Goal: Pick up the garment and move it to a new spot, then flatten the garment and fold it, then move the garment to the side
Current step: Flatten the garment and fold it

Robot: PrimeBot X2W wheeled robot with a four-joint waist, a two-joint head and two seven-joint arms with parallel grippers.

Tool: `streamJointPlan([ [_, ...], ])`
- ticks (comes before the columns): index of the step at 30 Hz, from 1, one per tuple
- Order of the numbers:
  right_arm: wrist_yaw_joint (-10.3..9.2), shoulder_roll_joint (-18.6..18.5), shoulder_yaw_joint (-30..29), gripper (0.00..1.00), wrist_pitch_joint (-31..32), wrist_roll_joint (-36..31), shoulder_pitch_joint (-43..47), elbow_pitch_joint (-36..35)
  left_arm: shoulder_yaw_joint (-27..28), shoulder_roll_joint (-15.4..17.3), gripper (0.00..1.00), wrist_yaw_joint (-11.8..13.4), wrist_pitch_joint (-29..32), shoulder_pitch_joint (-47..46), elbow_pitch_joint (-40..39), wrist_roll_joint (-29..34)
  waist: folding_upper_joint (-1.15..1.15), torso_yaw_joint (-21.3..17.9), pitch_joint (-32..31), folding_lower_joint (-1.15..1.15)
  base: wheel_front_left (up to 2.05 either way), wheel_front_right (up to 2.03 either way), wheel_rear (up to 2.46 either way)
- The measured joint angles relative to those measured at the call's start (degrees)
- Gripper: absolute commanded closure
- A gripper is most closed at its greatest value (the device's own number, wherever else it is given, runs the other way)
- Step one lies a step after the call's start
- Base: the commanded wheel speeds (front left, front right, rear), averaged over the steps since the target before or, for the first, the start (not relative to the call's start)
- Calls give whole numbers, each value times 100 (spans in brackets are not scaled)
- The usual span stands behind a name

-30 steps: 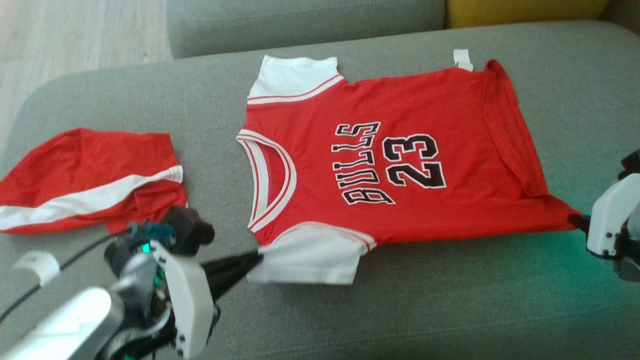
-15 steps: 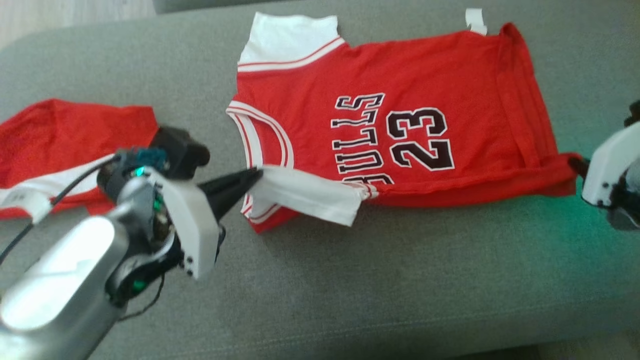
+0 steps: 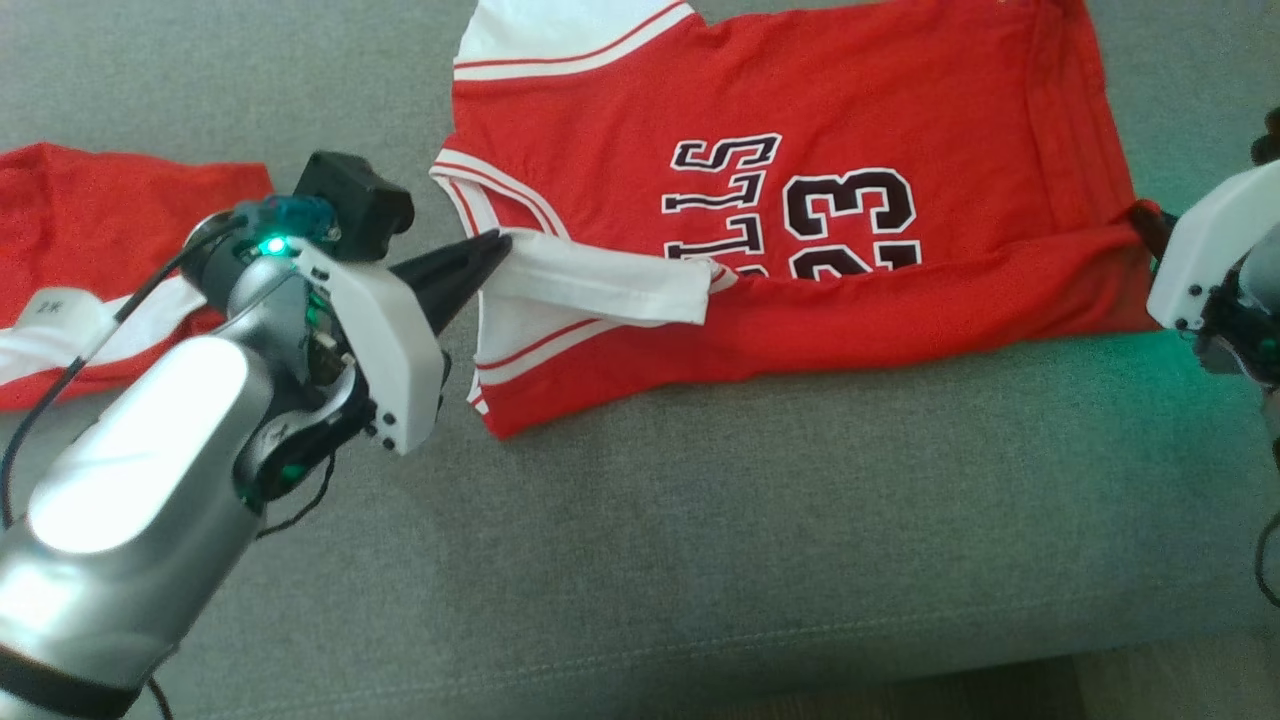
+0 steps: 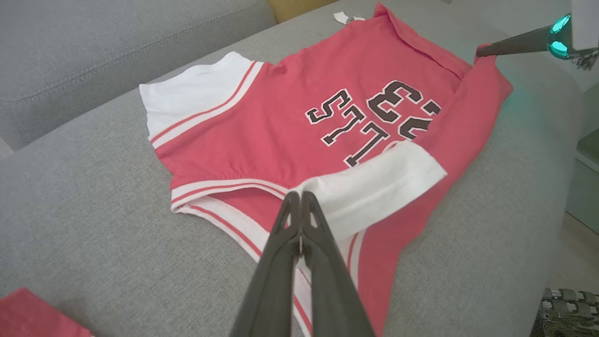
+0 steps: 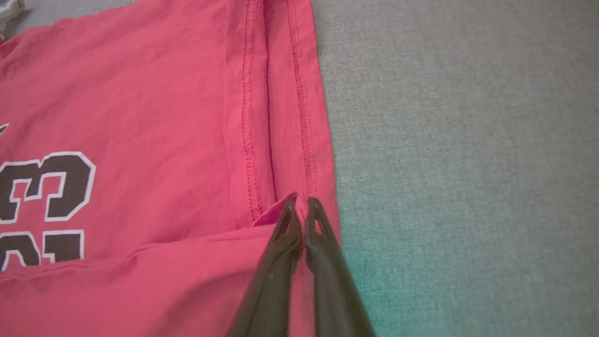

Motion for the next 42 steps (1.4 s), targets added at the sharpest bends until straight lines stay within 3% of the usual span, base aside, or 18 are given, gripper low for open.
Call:
streamJointPlan([
  [3, 0, 66, 14, 100, -171, -32, -102, 113, -53, -90, 100, 3, -129, -129, 244, 60, 0, -19, 63, 0, 0, 0, 0],
  [4, 0, 82, 18, 30, -278, -79, -136, 151, -45, -127, 94, 21, -202, -158, 335, 99, 0, -27, 78, 0, 0, 0, 0],
  [5, 0, 97, 14, 0, -361, -81, -158, 182, -46, -167, 56, 63, -272, -188, 427, 159, 0, -37, 89, 0, 0, 0, 0],
  [6, 0, 111, 10, 0, -439, -73, -164, 214, -46, -194, 6, 71, -347, -210, 506, 219, 0, -47, 97, 0, 0, 0, 0],
  [7, 0, 111, 10, 0, -439, -73, -164, 214, -46, -194, 0, 71, -347, -210, 506, 219, 0, -47, 97, 0, 0, 0, 0],
  [13, 0, 152, -1, 0, -1339, 41, -155, 165, 255, -495, 0, 558, -1135, -257, 882, 330, 0, -75, 23, -1, 0, 0, 0],
  [22, 0, 79, 13, 0, -3435, 365, 421, -879, 1140, -1084, 0, 1379, -2886, 11, 965, 138, 0, -74, -350, -1, 0, 0, 0],
  [25, 0, 68, -8, 0, -4108, 256, 856, -1265, 1369, -1280, 0, 1641, -3104, 426, 758, 149, 0, -80, -510, -1, 0, 0, 0],
  [29, 0, 152, -364, 0, -4444, -97, 1450, -1827, 1727, -1627, 0, 1940, -3147, 1034, 283, 531, 0, -72, -694, -1, 0, 0, 0],
  [36, 0, 962, -1185, 0, -4499, -1002, 2660, -3167, 2391, -2385, 0, 1971, -3166, 2266, -322, 1439, 0, -82, -949, -2, 0, 0, 0],
  [42, 0, 1475, -1399, 0, -4499, -1447, 3449, -3632, 2597, -2610, 0, 1794, -3166, 3022, -223, 1907, 0, -167, -1047, -2, 0, 0, 0],
])
